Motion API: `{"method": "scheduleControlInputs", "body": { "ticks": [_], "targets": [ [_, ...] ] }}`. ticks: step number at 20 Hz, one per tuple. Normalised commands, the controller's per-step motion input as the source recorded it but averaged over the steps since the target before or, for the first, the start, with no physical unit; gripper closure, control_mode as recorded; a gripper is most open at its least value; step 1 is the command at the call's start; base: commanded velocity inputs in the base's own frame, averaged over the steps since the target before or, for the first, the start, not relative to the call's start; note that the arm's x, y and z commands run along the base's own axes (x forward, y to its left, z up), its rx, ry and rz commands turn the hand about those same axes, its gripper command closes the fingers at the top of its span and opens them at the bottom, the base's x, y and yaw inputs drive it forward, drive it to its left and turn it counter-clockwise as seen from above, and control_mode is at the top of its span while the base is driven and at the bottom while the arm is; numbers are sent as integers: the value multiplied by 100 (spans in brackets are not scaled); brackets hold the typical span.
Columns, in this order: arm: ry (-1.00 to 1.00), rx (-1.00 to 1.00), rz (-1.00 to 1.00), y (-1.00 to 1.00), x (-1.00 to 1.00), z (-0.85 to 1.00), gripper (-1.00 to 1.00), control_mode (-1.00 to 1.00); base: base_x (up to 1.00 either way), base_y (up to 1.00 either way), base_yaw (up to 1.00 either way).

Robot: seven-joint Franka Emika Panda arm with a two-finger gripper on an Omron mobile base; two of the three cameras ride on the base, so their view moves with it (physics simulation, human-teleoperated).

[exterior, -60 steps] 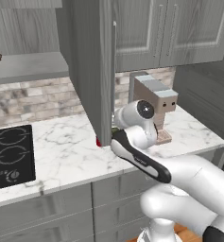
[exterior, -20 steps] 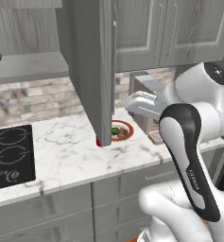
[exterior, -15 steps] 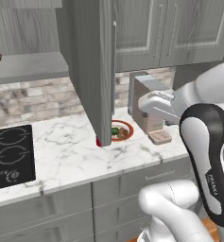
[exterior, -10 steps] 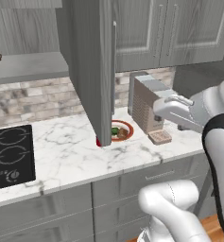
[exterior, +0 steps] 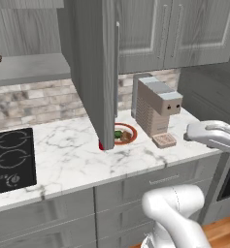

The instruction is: Pick the avocado and bread from the counter and place them on the plate. Then pick the jam from the cabinet and place it next to the plate. Lastly close the cabinet door.

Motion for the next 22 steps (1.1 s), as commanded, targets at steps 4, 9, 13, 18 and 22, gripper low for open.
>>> {"method": "scheduleControlInputs", "body": {
  "ticks": [4, 9, 13, 18, 22],
  "targets": [
    [-8, 0, 0, -1, -16, 6, -100, -100, 0, 0, 0],
    [-6, 0, 1, 0, -26, 0, -100, -100, 0, 0, 0],
    [-6, -1, 0, 2, -14, 0, -100, -100, 0, 0, 0],
    [0, 0, 0, 0, -2, -1, -100, -100, 0, 0, 0],
    [2, -5, 0, 4, -14, -22, -100, -100, 0, 0, 0]
  ]
}}
